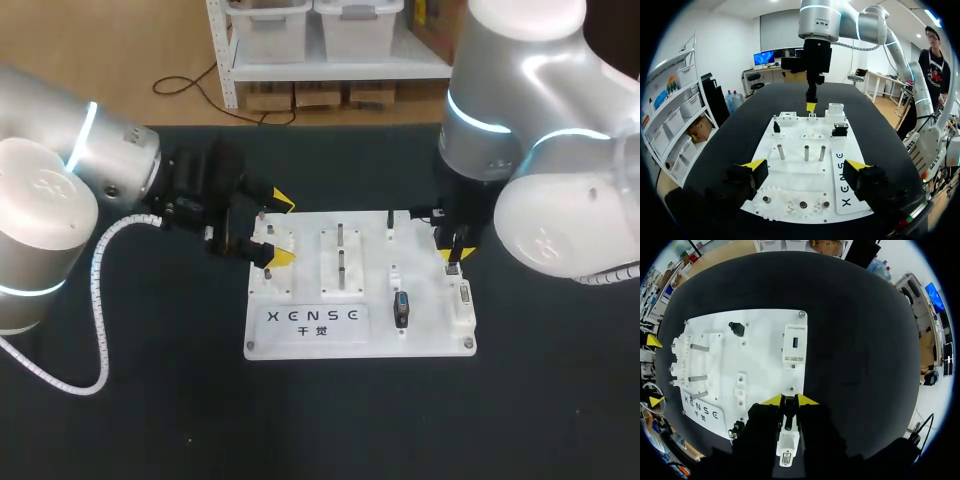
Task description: Insert the Ethernet cable into its matching sockets.
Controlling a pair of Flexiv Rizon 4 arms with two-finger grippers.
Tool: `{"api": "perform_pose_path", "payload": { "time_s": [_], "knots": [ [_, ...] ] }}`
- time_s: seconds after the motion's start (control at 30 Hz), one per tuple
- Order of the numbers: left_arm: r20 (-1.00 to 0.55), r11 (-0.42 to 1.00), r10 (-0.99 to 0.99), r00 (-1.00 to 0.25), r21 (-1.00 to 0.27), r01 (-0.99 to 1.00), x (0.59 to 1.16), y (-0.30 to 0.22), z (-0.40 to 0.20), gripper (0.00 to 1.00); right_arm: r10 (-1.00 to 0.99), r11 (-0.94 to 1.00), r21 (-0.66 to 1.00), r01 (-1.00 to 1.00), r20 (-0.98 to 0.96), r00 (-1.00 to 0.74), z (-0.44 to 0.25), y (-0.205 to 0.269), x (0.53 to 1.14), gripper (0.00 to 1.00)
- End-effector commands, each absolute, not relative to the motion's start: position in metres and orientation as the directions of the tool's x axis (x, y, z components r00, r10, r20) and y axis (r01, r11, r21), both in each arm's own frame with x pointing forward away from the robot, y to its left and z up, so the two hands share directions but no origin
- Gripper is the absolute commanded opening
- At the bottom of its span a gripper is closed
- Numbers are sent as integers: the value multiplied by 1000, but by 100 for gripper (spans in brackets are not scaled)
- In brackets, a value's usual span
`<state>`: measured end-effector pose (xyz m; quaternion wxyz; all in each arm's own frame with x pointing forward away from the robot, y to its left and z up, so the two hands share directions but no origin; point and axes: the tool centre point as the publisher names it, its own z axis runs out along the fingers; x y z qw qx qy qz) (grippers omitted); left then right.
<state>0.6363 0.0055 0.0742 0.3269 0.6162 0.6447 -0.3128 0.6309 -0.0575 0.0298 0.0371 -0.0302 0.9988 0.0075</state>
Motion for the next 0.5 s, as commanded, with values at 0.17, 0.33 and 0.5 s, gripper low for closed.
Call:
{"api": "perform_pose_path", "payload": {
  "time_s": [0.17, 0.33, 0.5],
  "knots": [
    [-807, 46, 590, -26, 1, 999, 636, 6, 73, 100, -61, 998, 9, -62, -69, -996, 27, -58, 632, 0],
    [-807, 46, 590, -26, 1, 999, 636, 6, 73, 100, -72, 997, 7, -72, -73, -995, 27, -58, 632, 0],
    [-807, 46, 590, -26, 1, 999, 636, 6, 73, 100, -77, 997, 8, -78, -67, -995, 25, -57, 633, 0]
  ]
}}
